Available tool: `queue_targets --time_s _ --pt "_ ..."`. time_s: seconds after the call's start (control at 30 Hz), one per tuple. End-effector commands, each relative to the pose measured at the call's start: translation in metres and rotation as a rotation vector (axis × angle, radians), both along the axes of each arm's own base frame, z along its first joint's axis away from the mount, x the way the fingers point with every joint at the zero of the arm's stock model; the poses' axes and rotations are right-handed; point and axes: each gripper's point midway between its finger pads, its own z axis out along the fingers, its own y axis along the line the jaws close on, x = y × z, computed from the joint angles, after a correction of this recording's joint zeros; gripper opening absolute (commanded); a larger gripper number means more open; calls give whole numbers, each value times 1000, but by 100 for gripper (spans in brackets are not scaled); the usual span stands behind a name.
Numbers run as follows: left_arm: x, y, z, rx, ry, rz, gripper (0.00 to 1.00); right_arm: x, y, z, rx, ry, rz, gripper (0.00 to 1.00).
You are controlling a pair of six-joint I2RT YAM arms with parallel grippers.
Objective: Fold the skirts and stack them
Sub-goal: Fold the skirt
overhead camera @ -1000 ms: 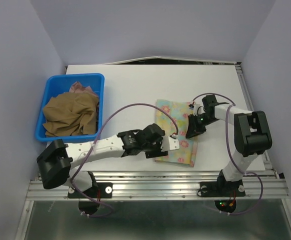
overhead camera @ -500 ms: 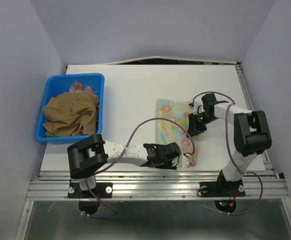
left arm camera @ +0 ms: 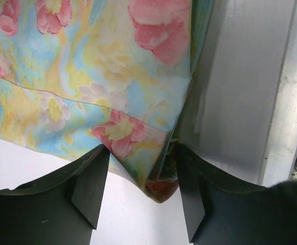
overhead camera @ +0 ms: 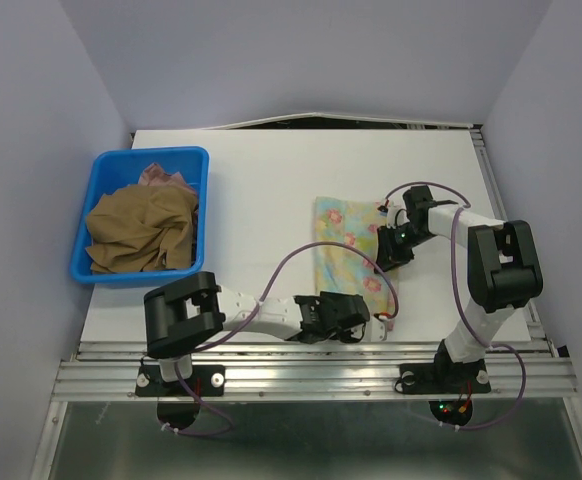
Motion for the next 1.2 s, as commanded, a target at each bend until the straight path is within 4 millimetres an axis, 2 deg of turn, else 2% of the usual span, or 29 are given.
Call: queue_targets --time_s 0.0,0.17,0.33,0.5,0.6,0.7,0.77,0.9,0.97,1.03,1.07,1.1,1.17 --pt "-19 4 11 -14 53 -28 67 10 -19 -11 -106 -28 11 26" --pt "-27 -3 10 -28 78 -34 67 11 -19 -11 -110 -32 14 26" --pt "-20 -14 -2 -40 58 -4 67 9 -18 -13 -103 -24 16 26" --pt "-22 -16 -11 -22 74 -11 67 8 -19 -13 -104 -20 22 26" --pt "-22 -14 -17 -8 85 -13 59 8 -18 -13 -100 -17 24 26" --pt "-21 -11 -22 9 82 -5 46 7 -18 -13 -99 -15 26 26" --pt "-21 -11 -18 4 82 -1 42 7 -18 -12 -101 -22 30 26" --pt "-24 -4 -5 7 95 1 28 9 -18 -9 -94 -40 49 26" --pt "-26 -4 2 1 106 -8 17 12 -14 -3 -74 -57 59 26" --pt "-33 0 10 6 146 -30 7 24 -11 12 -56 -118 74 29" --pt "-36 -4 11 -2 162 -42 4 24 -10 15 -51 -124 75 29" --pt "-40 -1 14 7 182 -54 0 39 -8 29 -45 -181 80 29" --pt "-51 -2 16 7 232 -88 0 58 -4 51 -27 -256 84 31"
